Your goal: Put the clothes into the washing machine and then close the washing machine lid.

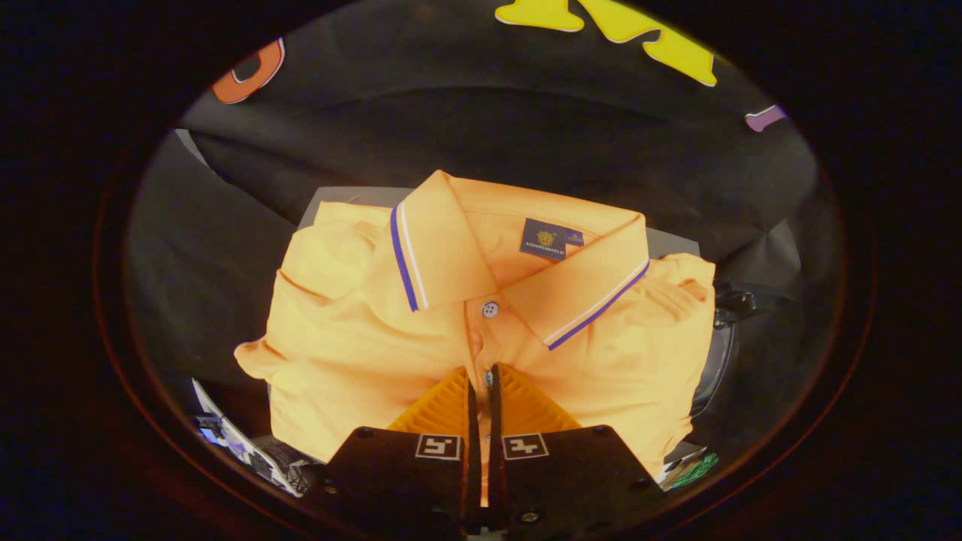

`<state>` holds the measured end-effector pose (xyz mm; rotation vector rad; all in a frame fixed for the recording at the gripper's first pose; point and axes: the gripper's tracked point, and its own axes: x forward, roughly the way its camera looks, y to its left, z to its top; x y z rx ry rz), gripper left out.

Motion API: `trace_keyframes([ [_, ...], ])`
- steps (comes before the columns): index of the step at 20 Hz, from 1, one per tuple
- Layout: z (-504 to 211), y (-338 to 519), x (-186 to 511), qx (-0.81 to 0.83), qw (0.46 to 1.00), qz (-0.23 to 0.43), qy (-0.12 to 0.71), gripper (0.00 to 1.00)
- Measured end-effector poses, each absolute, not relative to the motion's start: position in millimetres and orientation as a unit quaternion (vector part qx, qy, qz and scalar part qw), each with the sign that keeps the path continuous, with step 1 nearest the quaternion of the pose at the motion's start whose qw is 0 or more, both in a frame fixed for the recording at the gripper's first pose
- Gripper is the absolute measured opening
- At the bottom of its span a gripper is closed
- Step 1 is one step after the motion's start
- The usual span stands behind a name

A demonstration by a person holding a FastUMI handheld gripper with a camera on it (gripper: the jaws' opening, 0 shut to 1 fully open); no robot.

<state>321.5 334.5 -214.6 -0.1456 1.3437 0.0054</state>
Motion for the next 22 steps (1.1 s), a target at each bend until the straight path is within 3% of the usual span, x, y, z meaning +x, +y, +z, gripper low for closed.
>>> trace_keyframes([
  [13, -150, 315, 313, -0.052, 0.814, 0.026, 0.577, 0.07],
  [22, -104, 232, 274, 0.009, 0.848, -0.025, 0.529, 0.07],
])
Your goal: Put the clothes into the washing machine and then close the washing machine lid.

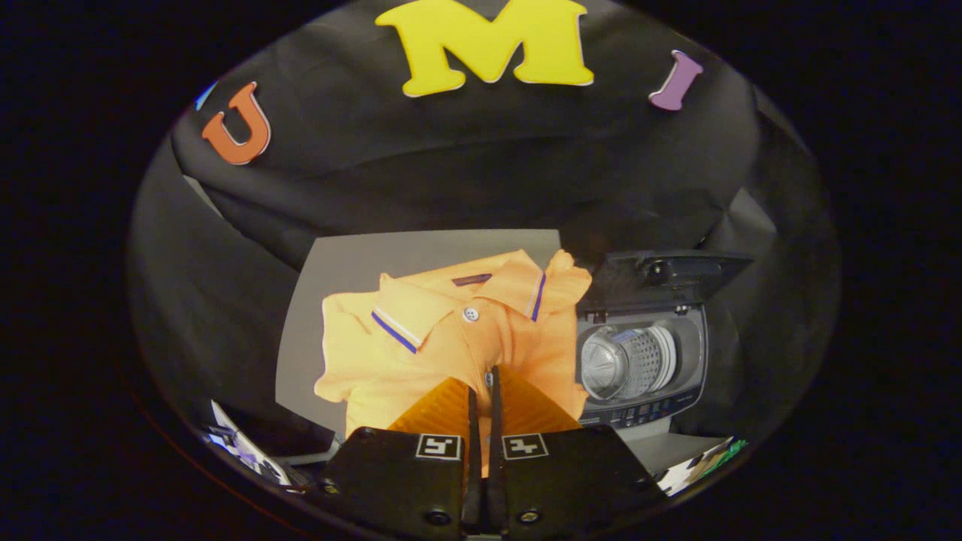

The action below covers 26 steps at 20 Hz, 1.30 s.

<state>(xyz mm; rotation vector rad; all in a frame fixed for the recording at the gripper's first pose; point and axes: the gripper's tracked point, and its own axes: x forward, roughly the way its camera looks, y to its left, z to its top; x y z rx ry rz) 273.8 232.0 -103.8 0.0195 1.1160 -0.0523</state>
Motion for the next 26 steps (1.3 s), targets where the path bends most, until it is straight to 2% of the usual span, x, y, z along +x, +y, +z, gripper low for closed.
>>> trace_keyframes([
  [8, -87, 149, 252, 0.073, 0.854, -0.066, 0.510, 0.07],
  [19, -51, 15, 286, 0.011, 0.885, -0.093, 0.455, 0.07],
  [26, -60, -46, 293, 0.023, 0.883, -0.107, 0.456, 0.07],
])
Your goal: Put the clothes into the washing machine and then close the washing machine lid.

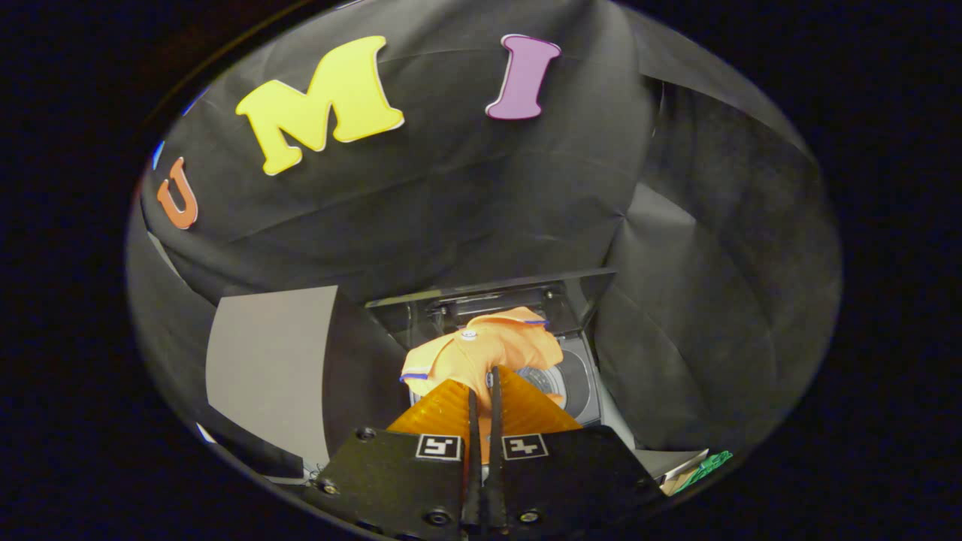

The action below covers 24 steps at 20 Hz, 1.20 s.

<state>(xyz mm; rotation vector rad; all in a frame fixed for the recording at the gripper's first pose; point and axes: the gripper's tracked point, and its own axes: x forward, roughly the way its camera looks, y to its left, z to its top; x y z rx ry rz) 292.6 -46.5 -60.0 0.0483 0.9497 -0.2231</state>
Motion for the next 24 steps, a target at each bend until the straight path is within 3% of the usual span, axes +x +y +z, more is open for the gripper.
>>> trace_keyframes([
  [11, -104, -82, 287, 0.118, 0.862, -0.102, 0.482, 0.07],
  [24, -158, -72, 304, 0.118, 0.852, -0.076, 0.505, 0.07],
])
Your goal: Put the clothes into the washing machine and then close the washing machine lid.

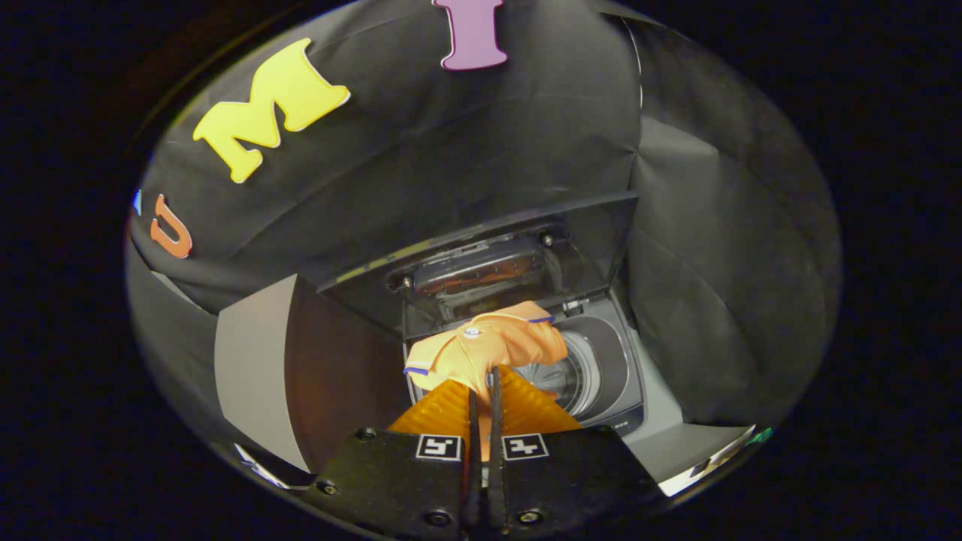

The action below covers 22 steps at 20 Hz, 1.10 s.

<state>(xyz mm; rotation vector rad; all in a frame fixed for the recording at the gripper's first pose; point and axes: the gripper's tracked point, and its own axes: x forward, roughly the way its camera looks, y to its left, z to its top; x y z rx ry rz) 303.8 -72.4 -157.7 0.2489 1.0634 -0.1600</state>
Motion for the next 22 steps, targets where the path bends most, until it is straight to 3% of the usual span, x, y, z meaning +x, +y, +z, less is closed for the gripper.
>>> trace_keyframes([
  [22, -302, -93, 298, 0.084, 0.833, -0.106, 0.536, 0.07],
])
